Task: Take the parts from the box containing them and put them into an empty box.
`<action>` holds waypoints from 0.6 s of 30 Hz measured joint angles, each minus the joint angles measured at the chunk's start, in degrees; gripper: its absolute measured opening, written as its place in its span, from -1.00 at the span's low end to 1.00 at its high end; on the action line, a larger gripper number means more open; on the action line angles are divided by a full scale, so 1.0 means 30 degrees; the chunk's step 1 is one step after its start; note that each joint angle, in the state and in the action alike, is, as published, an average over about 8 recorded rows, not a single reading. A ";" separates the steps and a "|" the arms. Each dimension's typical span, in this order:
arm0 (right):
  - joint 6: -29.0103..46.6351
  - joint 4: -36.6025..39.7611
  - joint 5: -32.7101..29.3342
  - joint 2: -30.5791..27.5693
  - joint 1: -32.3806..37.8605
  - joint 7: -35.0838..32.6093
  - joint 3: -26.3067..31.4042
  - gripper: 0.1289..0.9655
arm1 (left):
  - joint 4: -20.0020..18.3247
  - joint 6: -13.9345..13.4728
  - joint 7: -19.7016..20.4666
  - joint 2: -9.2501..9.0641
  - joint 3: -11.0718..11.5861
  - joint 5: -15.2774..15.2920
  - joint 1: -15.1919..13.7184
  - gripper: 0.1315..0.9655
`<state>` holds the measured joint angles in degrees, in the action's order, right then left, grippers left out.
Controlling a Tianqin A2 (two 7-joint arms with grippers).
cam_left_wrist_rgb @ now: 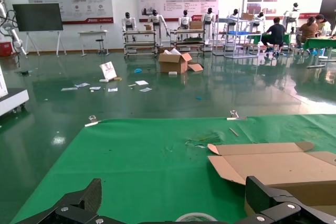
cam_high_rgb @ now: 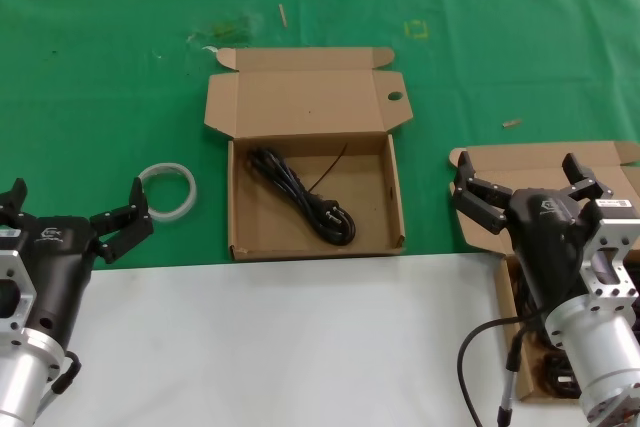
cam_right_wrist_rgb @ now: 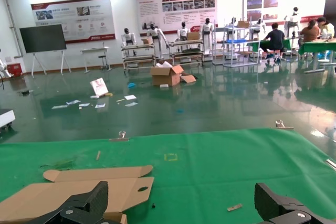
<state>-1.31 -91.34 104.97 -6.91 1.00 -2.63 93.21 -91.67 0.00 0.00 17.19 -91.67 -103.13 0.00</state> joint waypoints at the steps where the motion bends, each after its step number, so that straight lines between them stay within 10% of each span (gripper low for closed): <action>1: 0.0000 0.0000 0.0000 0.0000 0.0000 0.0000 0.0000 1.00 | 0.0000 0.0000 0.0000 0.0000 0.0000 0.0000 0.0000 1.00; 18: 0.0000 0.0000 0.0000 0.0000 0.0000 0.0000 0.0000 1.00 | 0.0000 0.0000 0.0000 0.0000 0.0000 0.0000 0.0000 1.00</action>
<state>-1.31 -91.34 104.97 -6.91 1.00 -2.63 93.21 -91.67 0.00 0.00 17.19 -91.67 -103.13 0.00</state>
